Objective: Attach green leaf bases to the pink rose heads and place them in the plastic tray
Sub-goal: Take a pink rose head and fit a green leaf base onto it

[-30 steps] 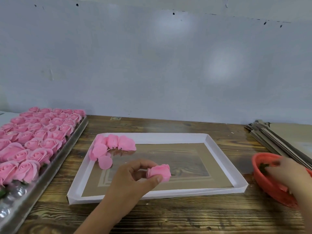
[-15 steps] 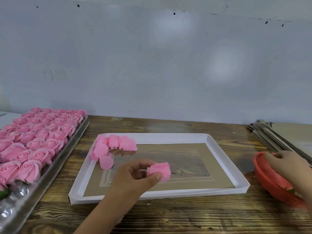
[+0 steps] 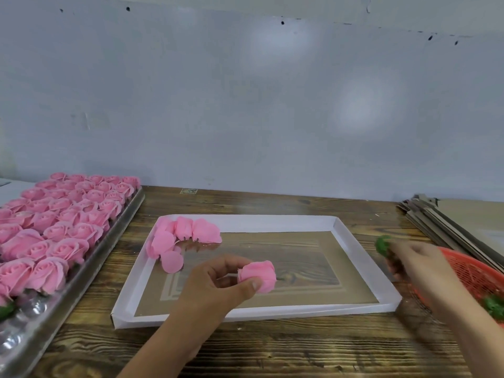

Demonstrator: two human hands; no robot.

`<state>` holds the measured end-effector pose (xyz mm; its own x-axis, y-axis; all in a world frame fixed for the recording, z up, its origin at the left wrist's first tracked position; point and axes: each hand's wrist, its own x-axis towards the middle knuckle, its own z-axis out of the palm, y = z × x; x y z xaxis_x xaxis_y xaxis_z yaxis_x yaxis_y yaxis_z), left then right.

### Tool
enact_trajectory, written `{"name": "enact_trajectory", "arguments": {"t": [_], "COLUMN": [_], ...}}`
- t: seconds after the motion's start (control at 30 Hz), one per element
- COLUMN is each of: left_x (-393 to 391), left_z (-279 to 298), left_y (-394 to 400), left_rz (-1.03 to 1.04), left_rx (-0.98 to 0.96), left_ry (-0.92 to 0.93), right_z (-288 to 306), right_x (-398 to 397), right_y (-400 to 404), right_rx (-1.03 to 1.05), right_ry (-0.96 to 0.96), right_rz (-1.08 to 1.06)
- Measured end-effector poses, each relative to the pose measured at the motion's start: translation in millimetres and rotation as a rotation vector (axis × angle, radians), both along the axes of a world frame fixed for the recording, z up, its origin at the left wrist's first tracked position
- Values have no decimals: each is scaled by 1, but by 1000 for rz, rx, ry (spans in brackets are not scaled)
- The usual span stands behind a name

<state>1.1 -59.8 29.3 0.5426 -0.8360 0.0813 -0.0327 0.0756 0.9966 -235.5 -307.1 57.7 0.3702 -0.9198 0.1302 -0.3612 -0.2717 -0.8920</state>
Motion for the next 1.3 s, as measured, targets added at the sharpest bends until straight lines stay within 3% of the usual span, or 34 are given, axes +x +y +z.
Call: {"name": "enact_trajectory", "arguments": {"t": [0.17, 0.4, 0.7, 0.8, 0.97, 1.13, 1.3], "left_x": [-1, 0, -1, -1, 0, 0, -1], "left_z": [0, -1, 1, 1, 0, 1, 4], "left_y": [0, -2, -1, -1, -1, 0, 1], "left_rz": [-6, 20, 19, 22, 11, 53, 87], "left_rx": [17, 43, 39, 32, 19, -13, -43], "left_ry": [-20, -30, -35, -23, -18, 3, 21], "right_z": [-14, -30, -30, -31, -27, -24, -23], "right_x": [42, 93, 106, 110, 120, 118, 111], "right_y": [32, 54, 51, 57, 88, 118, 122], "right_rx": [-244, -297, -251, -251, -79, 56, 409], "right_ry": [322, 691, 745, 664, 256, -14, -382], "right_rz": [167, 310, 250, 259, 247, 324, 361]}}
